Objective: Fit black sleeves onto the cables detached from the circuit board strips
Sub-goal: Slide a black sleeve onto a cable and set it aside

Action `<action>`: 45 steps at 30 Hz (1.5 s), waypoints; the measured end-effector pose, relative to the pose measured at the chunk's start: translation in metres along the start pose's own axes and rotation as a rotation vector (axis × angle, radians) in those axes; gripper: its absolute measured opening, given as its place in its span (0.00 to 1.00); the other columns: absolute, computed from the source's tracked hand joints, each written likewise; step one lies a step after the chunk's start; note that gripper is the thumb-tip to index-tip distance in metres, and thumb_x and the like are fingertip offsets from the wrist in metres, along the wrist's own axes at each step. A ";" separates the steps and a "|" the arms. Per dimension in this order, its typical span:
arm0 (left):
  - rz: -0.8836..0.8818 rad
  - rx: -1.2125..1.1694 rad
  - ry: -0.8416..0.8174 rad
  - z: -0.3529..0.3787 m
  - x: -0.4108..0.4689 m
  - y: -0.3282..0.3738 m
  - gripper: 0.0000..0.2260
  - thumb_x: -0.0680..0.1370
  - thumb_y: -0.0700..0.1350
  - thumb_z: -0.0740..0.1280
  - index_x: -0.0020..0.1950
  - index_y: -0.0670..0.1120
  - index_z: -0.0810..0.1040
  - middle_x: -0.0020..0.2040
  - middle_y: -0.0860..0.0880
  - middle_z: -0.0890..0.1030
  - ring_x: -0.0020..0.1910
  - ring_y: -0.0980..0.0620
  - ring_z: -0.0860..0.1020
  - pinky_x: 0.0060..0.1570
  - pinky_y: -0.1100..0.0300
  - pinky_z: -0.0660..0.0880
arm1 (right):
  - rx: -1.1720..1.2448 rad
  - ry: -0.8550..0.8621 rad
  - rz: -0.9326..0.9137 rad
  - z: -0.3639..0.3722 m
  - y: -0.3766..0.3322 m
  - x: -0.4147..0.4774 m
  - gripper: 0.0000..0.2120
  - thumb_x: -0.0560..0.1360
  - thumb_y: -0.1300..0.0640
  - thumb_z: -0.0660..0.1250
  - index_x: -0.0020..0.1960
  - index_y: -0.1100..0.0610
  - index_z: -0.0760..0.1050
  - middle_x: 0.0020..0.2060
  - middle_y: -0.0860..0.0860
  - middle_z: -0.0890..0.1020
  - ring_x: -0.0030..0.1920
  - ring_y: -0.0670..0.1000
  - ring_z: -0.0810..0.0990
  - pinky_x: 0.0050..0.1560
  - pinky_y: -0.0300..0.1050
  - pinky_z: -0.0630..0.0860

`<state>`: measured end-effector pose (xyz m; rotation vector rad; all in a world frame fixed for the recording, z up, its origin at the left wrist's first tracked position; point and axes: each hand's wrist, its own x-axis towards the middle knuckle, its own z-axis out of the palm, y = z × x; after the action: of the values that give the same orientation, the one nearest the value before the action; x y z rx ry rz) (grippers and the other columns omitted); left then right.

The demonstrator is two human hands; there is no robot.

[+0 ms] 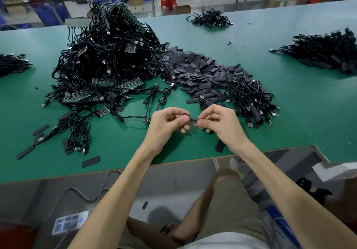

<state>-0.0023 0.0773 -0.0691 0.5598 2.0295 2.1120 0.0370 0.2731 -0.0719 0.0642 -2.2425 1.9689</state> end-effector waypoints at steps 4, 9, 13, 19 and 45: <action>-0.003 -0.005 -0.022 -0.001 -0.001 0.000 0.08 0.77 0.34 0.71 0.55 0.32 0.80 0.40 0.41 0.84 0.36 0.50 0.81 0.39 0.61 0.79 | 0.017 -0.013 0.011 -0.001 0.001 0.000 0.08 0.71 0.66 0.78 0.44 0.58 0.80 0.36 0.58 0.86 0.37 0.54 0.84 0.36 0.40 0.78; -0.008 0.001 -0.035 -0.001 -0.001 0.000 0.08 0.78 0.34 0.71 0.55 0.32 0.80 0.40 0.41 0.84 0.35 0.49 0.81 0.40 0.60 0.79 | 0.023 -0.023 0.023 -0.001 0.002 0.001 0.08 0.71 0.66 0.78 0.45 0.59 0.80 0.35 0.56 0.86 0.37 0.53 0.85 0.35 0.39 0.78; -0.009 0.009 -0.039 -0.001 -0.001 -0.001 0.08 0.78 0.34 0.71 0.55 0.32 0.81 0.41 0.39 0.84 0.37 0.47 0.81 0.41 0.59 0.80 | 0.011 -0.028 0.024 -0.002 0.003 0.000 0.08 0.71 0.66 0.78 0.45 0.60 0.80 0.35 0.57 0.86 0.37 0.54 0.85 0.35 0.39 0.78; 0.000 0.013 -0.016 0.001 -0.002 0.000 0.08 0.80 0.37 0.70 0.57 0.35 0.82 0.45 0.39 0.85 0.40 0.47 0.82 0.41 0.58 0.80 | -0.005 -0.021 0.011 -0.001 0.002 0.000 0.09 0.71 0.64 0.79 0.46 0.60 0.80 0.35 0.55 0.86 0.37 0.53 0.83 0.37 0.41 0.78; -0.025 -0.055 0.065 -0.004 0.002 -0.004 0.05 0.79 0.37 0.71 0.53 0.37 0.83 0.36 0.41 0.81 0.33 0.47 0.78 0.38 0.59 0.78 | -0.017 0.001 -0.080 -0.001 0.002 0.001 0.07 0.72 0.60 0.79 0.47 0.52 0.84 0.43 0.48 0.86 0.40 0.46 0.81 0.42 0.44 0.78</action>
<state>-0.0065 0.0745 -0.0733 0.4602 1.9934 2.1917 0.0357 0.2742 -0.0739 0.1487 -2.2201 1.9083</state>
